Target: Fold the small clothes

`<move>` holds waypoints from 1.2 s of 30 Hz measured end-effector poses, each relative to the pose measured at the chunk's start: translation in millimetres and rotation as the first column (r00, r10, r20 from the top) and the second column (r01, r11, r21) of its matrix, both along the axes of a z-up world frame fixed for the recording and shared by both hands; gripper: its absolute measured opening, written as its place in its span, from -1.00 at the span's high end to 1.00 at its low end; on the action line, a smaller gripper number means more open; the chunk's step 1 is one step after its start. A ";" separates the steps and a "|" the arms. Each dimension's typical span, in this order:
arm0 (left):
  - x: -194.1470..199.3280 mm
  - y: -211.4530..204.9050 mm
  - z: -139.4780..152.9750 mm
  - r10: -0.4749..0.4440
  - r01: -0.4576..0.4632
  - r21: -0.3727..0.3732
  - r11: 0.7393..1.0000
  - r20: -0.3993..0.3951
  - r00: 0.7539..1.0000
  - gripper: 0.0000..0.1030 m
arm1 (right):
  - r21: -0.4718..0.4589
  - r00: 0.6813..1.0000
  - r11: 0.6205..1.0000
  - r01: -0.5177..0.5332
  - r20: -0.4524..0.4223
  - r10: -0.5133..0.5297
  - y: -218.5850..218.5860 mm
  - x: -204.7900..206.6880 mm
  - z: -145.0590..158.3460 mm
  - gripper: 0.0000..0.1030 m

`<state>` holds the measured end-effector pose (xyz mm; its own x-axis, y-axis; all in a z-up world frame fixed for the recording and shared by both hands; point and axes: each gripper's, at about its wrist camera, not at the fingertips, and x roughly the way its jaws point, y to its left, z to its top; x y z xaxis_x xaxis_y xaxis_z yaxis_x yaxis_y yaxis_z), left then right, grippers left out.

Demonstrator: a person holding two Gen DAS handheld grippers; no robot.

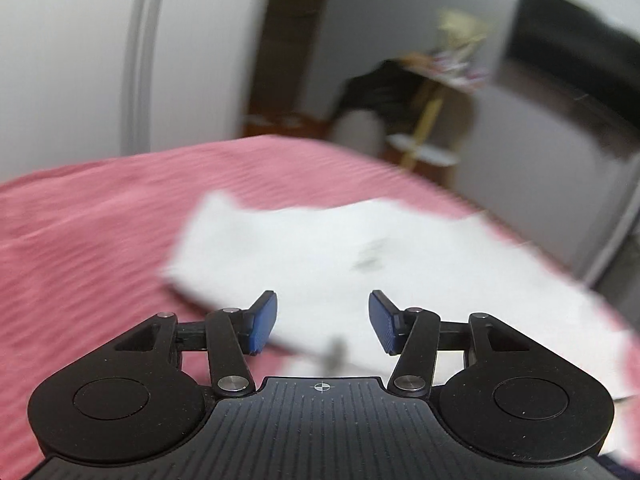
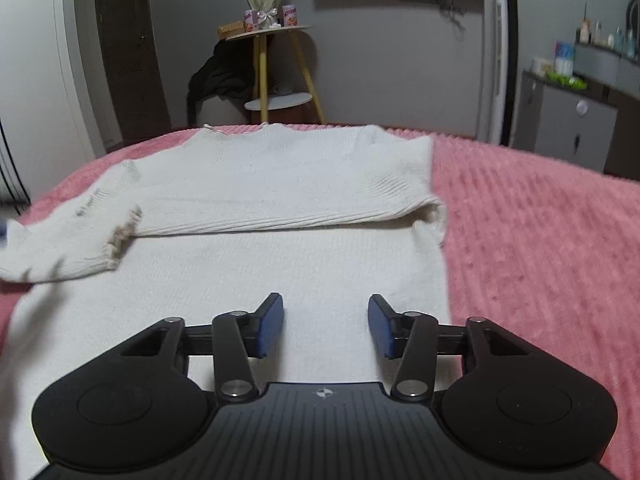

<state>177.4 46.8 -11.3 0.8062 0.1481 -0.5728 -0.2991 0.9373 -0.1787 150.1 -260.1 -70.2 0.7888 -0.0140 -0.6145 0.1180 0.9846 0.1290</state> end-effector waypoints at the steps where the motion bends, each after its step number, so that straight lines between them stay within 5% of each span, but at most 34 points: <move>1: 2.5 9.8 -3.0 0.029 -0.029 0.028 0.999 -0.017 0.999 -0.09 | 0.022 1.000 1.000 -0.013 0.000 0.013 1.3 1.1 1.7 0.13; 8: -5.4 73.9 -16.1 0.193 -0.199 -0.069 0.977 -0.083 0.978 -0.16 | 0.263 0.985 0.951 -0.164 -0.001 0.171 38.9 38.0 8.2 0.14; 16: 13.1 92.8 -35.0 0.202 -0.215 -0.114 0.970 -0.114 0.973 -0.26 | 0.380 0.962 0.894 -0.237 -0.036 0.270 99.4 102.0 -0.1 0.15; 18: 14.9 93.2 -38.3 0.202 -0.216 -0.118 0.969 -0.114 0.973 -0.28 | 0.375 0.962 0.898 -0.231 -0.049 0.268 106.2 111.1 -4.0 0.36; 19: 15.8 91.8 -38.8 0.201 -0.214 -0.113 0.970 -0.112 0.973 -0.29 | 0.376 0.960 0.896 -0.237 -0.048 0.274 108.3 113.8 -4.5 0.71; 20: 15.5 90.9 -38.1 0.200 -0.212 -0.112 0.971 -0.106 0.974 -0.30 | 0.367 0.959 0.898 -0.242 -0.052 0.280 110.3 115.7 -3.8 0.88; 22: 15.2 90.2 -37.2 0.195 -0.205 -0.120 0.971 -0.089 0.977 -0.33 | 0.305 0.964 0.920 -0.247 -0.021 0.266 112.5 110.3 4.5 0.89; 26: 14.0 85.5 -34.0 0.169 -0.176 -0.129 0.976 -0.062 0.984 -0.36 | -0.030 0.977 0.984 -0.174 0.122 0.177 104.8 81.8 33.2 0.89; 31: 21.3 62.7 -35.5 0.022 -0.029 -0.136 0.990 -0.057 0.998 -0.38 | -0.258 0.990 0.964 0.058 0.137 -0.023 61.1 73.9 31.4 0.89; 33: 23.8 56.4 -38.4 -0.028 0.019 -0.153 0.988 -0.058 0.998 -0.40 | -0.264 0.992 0.958 0.112 0.092 -0.090 42.2 78.1 22.2 0.89; 36: 29.6 49.9 -44.0 -0.060 0.048 -0.162 0.986 -0.075 0.995 -0.40 | -0.156 0.992 0.980 0.125 0.032 -0.122 15.8 79.5 11.6 0.89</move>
<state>206.9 96.7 -55.4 0.7618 0.0071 -0.6478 -0.2679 0.9139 -0.3050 229.6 -244.3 -58.6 0.7883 -0.2073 -0.5794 0.2390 0.9708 -0.0221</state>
